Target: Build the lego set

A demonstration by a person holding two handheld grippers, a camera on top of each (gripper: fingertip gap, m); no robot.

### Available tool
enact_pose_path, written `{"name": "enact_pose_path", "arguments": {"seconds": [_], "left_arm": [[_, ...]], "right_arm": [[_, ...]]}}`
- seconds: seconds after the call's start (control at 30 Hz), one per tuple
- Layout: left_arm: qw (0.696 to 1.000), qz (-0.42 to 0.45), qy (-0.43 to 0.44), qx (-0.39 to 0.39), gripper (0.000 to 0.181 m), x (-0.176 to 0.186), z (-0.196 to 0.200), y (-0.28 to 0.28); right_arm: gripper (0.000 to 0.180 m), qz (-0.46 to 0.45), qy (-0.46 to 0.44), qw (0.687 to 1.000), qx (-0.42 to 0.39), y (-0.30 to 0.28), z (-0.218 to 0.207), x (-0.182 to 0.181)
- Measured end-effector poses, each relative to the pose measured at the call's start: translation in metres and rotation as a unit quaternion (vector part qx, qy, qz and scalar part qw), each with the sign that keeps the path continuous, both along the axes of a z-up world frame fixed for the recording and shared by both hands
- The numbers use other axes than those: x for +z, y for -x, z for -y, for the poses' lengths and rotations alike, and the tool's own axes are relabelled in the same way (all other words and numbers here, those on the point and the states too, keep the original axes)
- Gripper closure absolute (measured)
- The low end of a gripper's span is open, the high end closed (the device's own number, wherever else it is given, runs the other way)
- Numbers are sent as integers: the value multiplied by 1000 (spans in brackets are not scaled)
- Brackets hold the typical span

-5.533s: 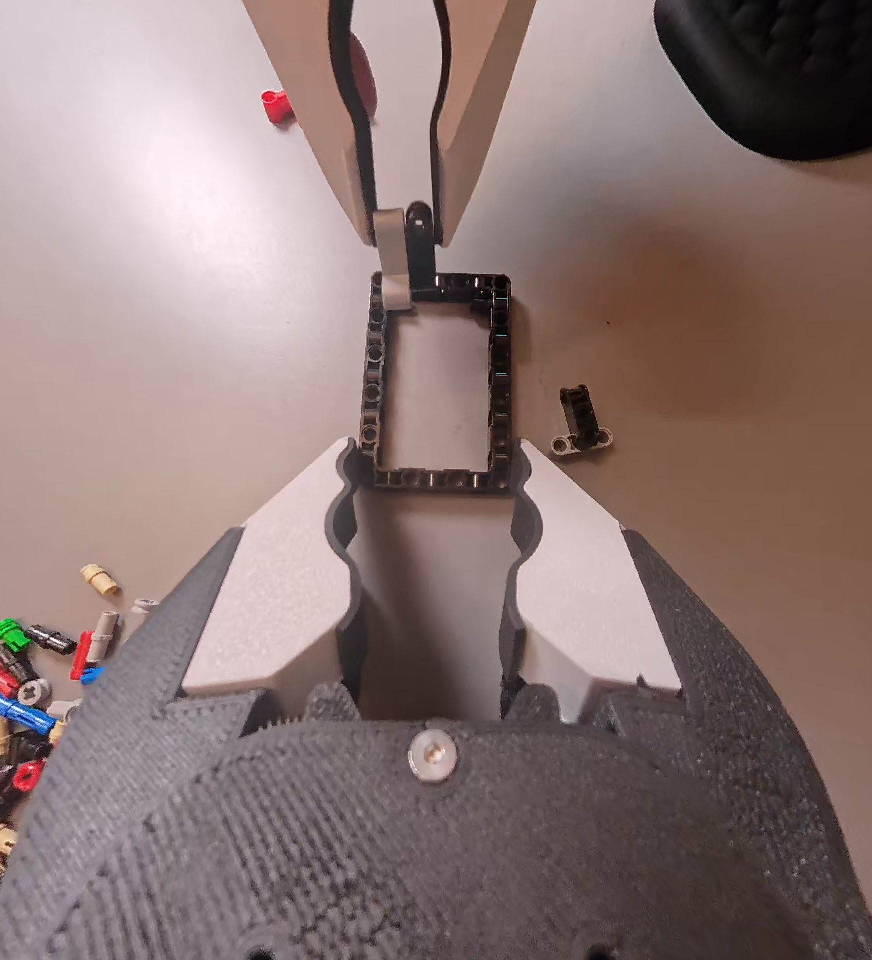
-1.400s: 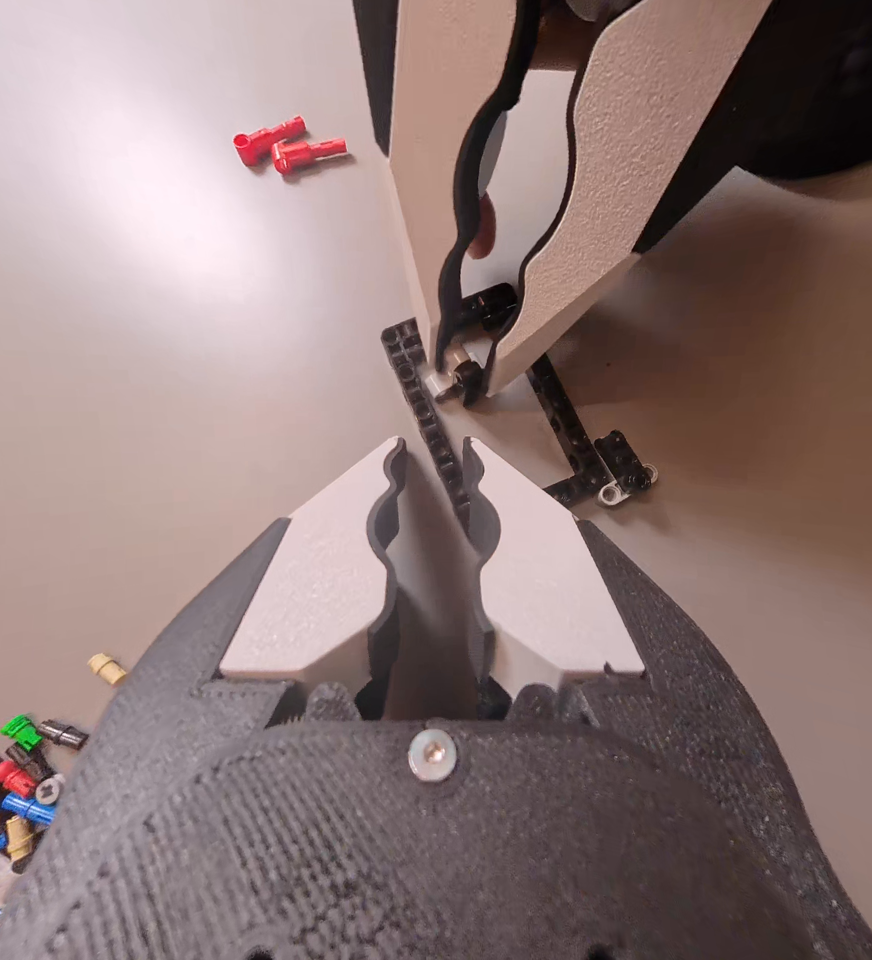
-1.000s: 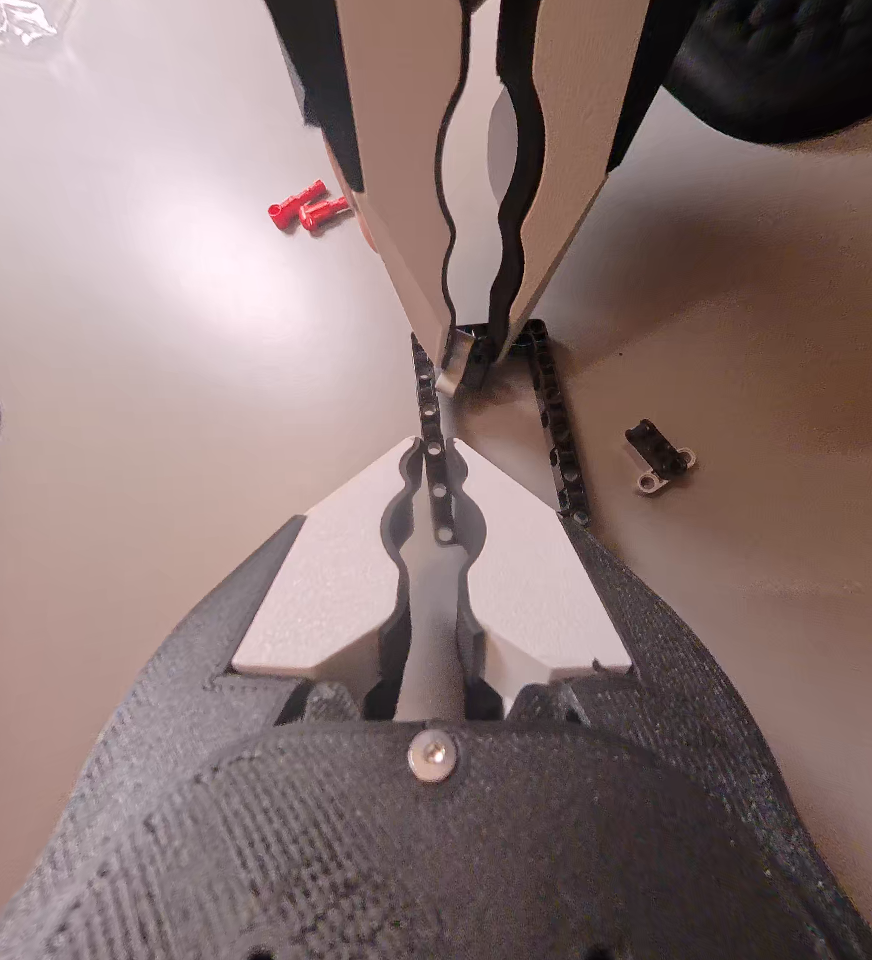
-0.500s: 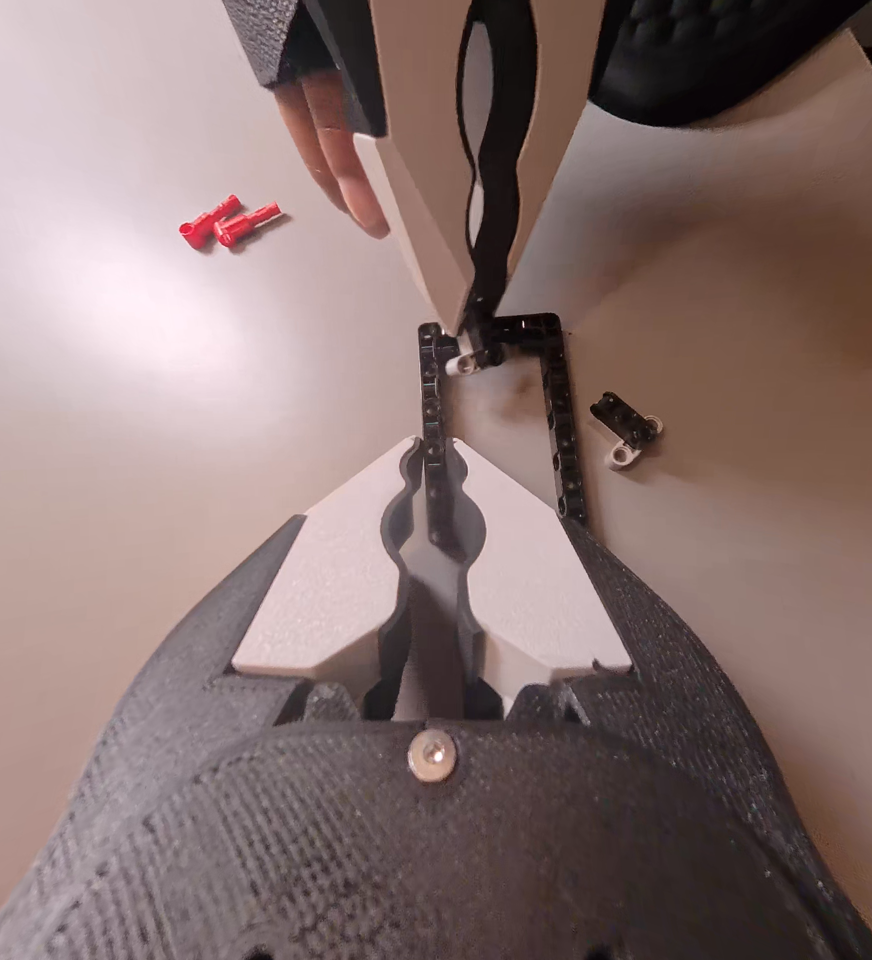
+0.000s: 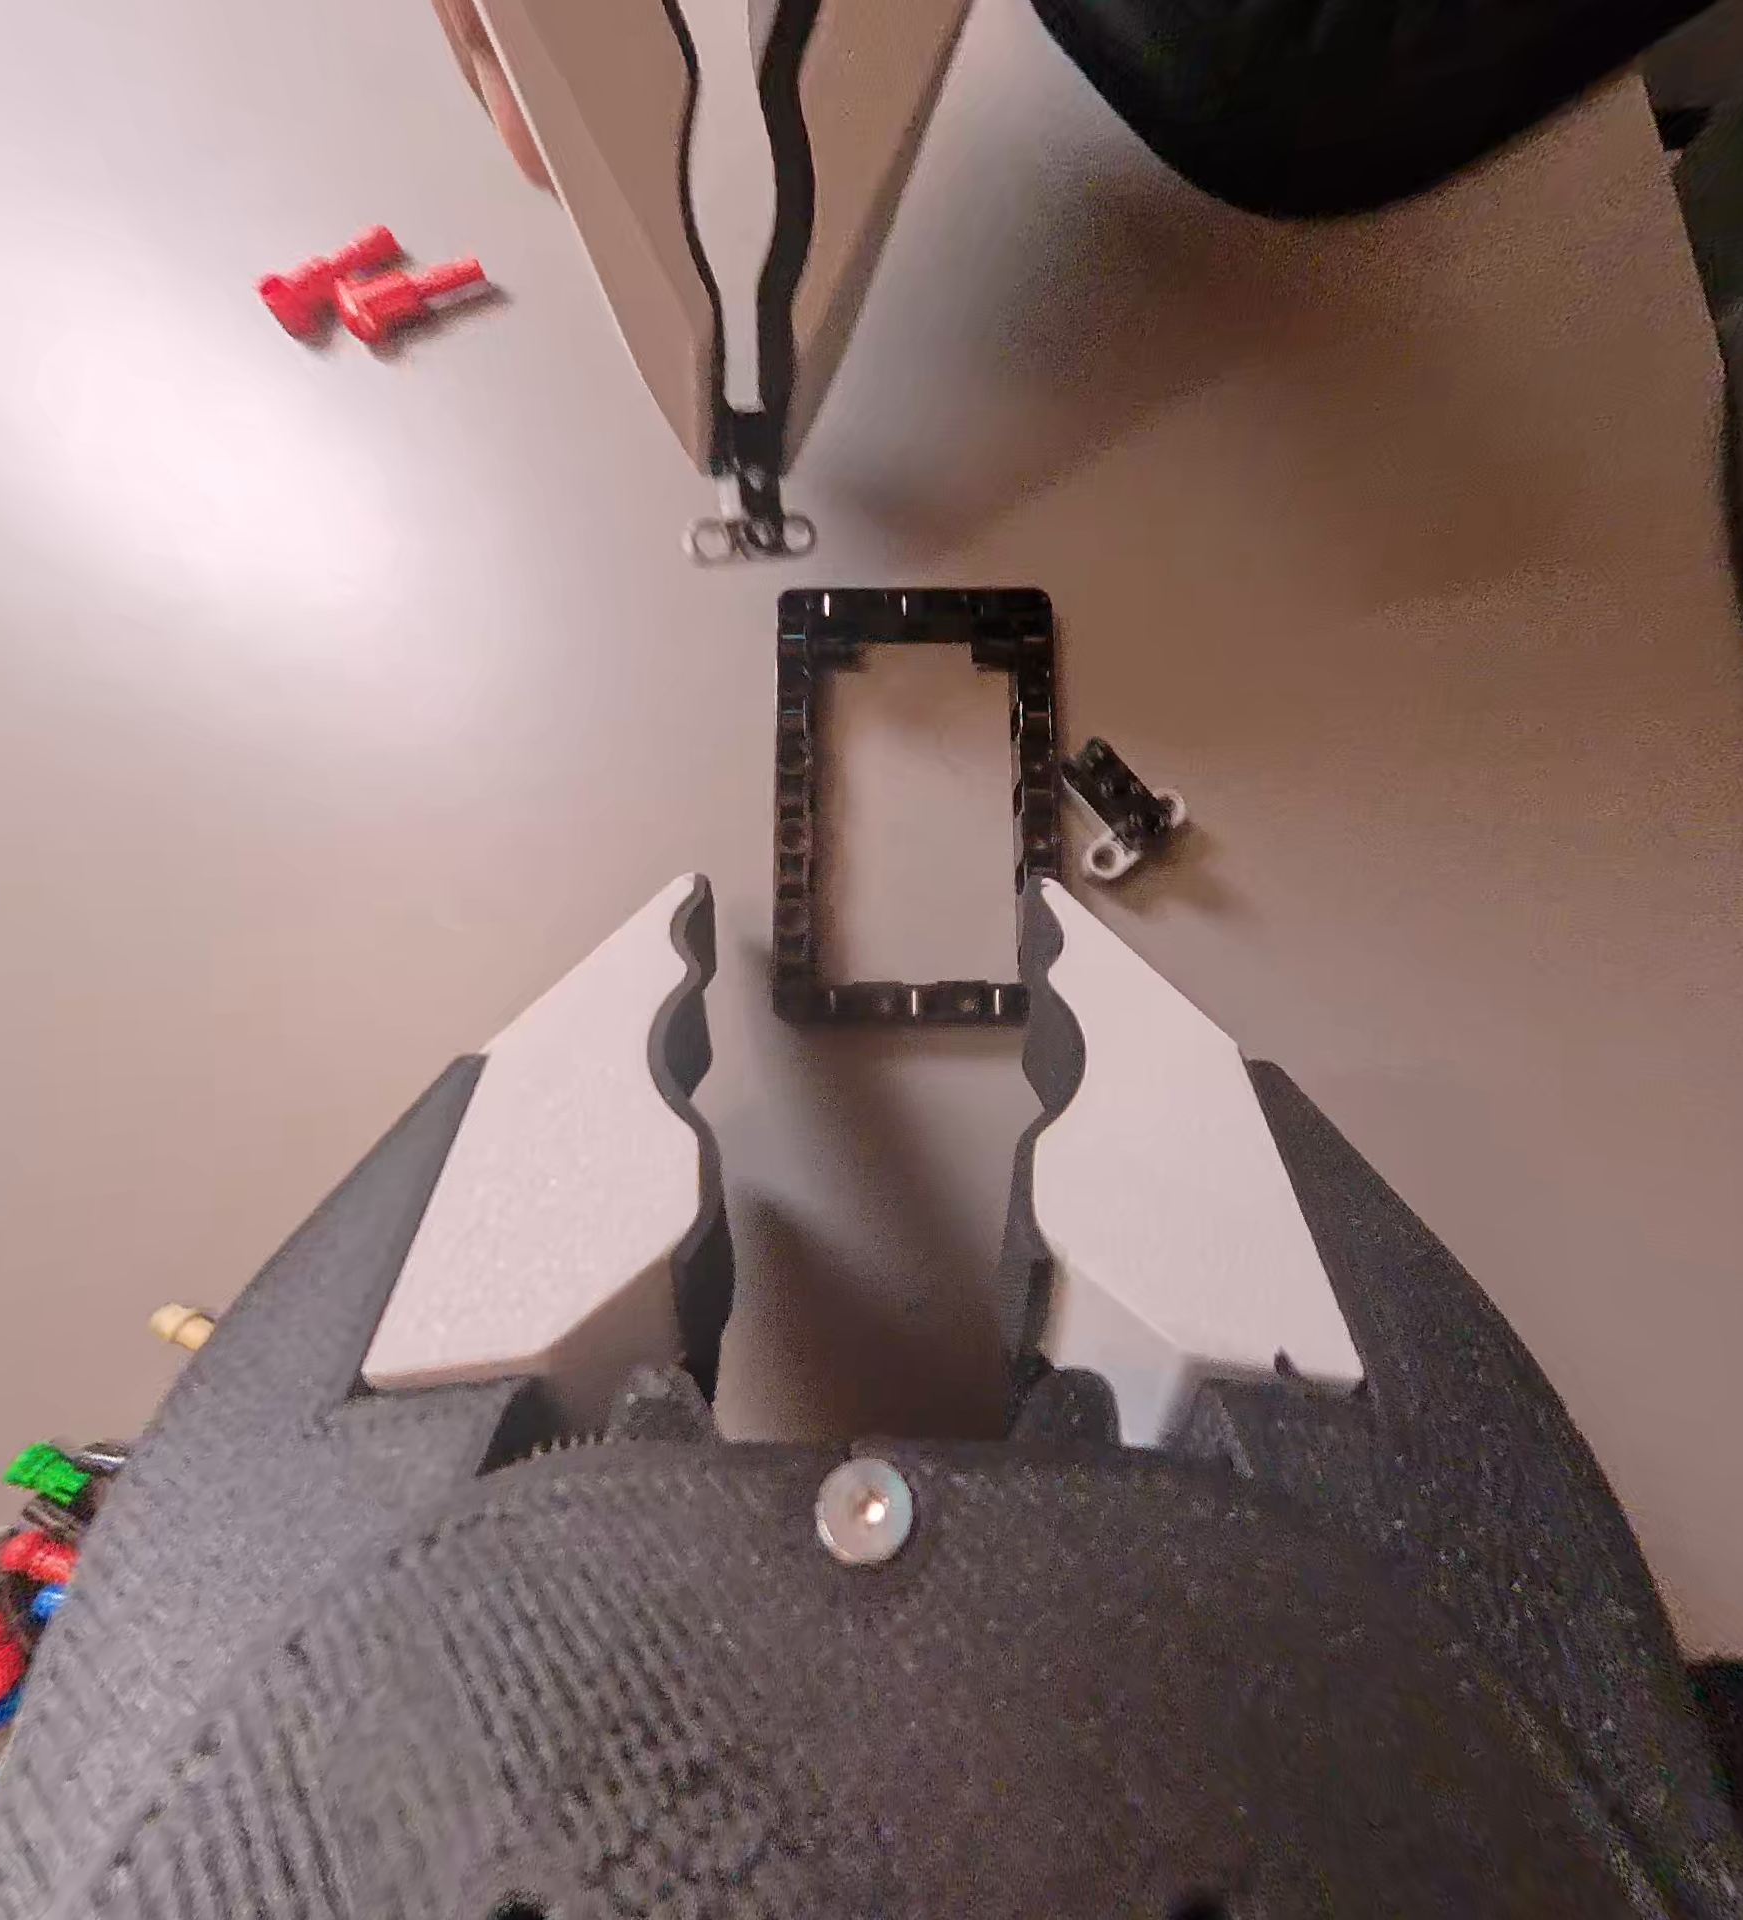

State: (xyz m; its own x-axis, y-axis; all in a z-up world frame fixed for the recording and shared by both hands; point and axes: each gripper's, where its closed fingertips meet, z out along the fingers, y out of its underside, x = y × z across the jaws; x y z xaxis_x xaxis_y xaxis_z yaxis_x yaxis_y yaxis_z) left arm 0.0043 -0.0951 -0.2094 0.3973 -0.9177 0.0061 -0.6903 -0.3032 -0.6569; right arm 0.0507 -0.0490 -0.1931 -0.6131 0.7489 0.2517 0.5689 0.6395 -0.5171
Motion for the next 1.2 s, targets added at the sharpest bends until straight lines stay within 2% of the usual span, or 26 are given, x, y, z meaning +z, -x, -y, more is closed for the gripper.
{"name": "enact_pose_path", "arguments": {"seconds": [0.13,0.23,0.33,0.47,0.53,0.57,0.7,1.0,1.13,1.2], "left_arm": [[1000,-5,18,-10,122,-1,0,3],[1000,-12,12,-3,124,2,-6,4],[1000,12,-4,8,123,13,-8,1],[997,55,-57,19,142,31,-14,-20],[996,51,-69,12,153,33,-12,-30],[996,43,-75,16,158,32,-12,-32],[996,13,-86,29,155,22,-9,-32],[992,45,-115,27,160,29,-6,-39],[988,132,-78,22,161,40,-2,-39],[979,200,-38,19,160,47,0,-37]], "right_arm": [[174,-37,47,997,-38,1,8,2],[174,-28,61,996,-62,2,15,0],[174,-7,103,988,-118,0,18,-2],[174,35,217,954,-202,5,24,-2],[174,56,266,935,-229,9,26,0],[174,64,279,929,-233,10,27,1],[174,74,314,913,-252,12,30,6],[174,70,371,890,-256,11,38,14],[168,40,424,874,-235,14,42,30],[155,15,415,890,-190,13,46,37]]}}
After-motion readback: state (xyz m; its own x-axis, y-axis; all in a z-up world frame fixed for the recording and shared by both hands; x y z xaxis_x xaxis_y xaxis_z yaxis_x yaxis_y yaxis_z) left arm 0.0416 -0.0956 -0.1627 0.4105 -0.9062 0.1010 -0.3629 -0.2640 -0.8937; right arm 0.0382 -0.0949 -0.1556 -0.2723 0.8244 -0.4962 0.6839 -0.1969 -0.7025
